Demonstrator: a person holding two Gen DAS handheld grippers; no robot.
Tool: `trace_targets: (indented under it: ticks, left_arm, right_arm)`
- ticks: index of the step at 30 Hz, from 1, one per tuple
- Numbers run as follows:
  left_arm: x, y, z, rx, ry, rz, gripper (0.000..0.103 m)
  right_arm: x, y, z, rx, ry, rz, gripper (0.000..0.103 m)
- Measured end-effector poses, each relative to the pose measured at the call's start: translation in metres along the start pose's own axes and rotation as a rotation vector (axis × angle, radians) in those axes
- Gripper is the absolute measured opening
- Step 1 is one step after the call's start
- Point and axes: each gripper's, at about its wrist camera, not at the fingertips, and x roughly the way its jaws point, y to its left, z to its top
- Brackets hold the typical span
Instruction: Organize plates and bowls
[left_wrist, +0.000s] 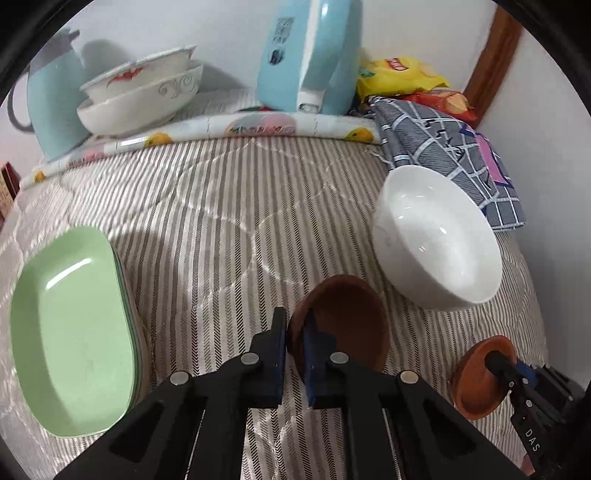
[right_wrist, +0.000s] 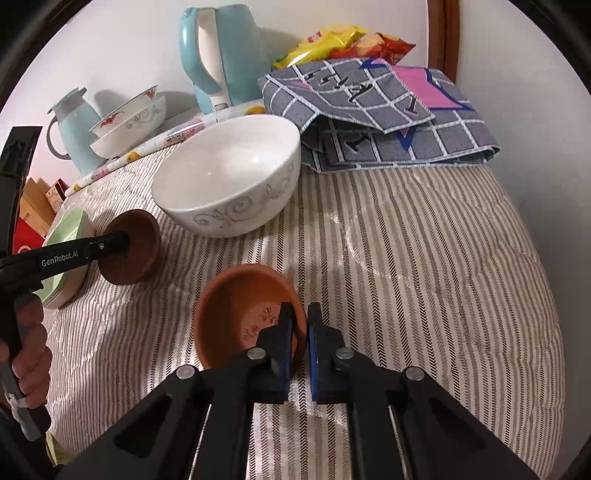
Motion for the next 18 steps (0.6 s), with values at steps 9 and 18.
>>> trace_targets:
  ticks: [9, 18]
  left_arm:
    - [-0.026, -0.005, 0.001, 0.017, -0.037, -0.024, 0.008]
    - [-0.070, -0.008, 0.014, 0.034, -0.114, -0.028, 0.008]
  right_arm:
    - [-0.025, -0.003, 0.000, 0.015, -0.035, -0.027, 0.008]
    - [-0.067, 0.000, 0.023, 0.048, -0.118, -0.045, 0.008]
